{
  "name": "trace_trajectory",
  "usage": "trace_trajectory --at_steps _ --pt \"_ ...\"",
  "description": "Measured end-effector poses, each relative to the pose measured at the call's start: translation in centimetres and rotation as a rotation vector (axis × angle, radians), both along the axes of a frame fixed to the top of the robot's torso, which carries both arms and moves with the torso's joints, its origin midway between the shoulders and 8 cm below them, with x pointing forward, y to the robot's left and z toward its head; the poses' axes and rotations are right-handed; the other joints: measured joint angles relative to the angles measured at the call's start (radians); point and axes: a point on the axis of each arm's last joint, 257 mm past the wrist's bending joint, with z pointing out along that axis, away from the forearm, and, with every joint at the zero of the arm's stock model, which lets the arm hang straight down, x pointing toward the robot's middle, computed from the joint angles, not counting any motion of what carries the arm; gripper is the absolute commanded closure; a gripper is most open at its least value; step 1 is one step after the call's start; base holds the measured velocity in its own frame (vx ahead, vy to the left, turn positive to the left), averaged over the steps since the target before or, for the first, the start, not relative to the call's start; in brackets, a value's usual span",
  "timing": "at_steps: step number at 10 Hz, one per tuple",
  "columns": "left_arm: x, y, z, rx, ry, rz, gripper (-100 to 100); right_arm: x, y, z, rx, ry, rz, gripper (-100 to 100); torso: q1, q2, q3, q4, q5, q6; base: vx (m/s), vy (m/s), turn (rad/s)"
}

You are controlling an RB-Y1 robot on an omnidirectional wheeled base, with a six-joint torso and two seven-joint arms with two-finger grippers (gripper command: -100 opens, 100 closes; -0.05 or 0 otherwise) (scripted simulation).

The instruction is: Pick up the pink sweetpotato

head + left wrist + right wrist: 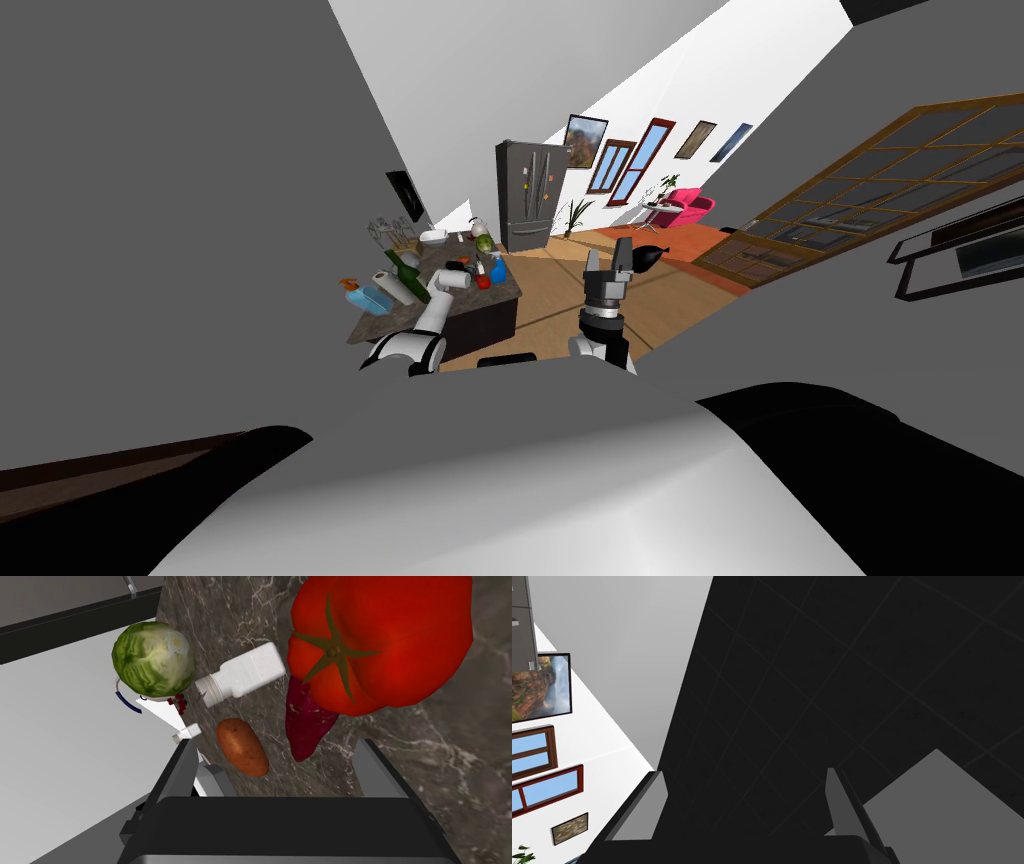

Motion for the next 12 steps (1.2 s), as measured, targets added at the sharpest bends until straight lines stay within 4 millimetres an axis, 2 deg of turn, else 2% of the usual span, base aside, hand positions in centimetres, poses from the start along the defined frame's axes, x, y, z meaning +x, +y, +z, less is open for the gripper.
trace_trajectory --at_steps 6,12 --pt "-1.2 -0.2 -2.3 0.063 0.174 -0.006 -100 0.0 0.0 0.0 0.000 0.000 0.000 0 -0.001 -0.001 0.000 0.000 0.000 0.000 0.025 0.011 -0.025" --pt "-3.0 0.6 -3.8 0.134 0.339 0.005 -100 0.0 0.0 0.0 0.000 0.000 0.000 0 -0.002 -0.002 -0.001 0.000 0.000 0.000 0.042 -0.001 -0.033"
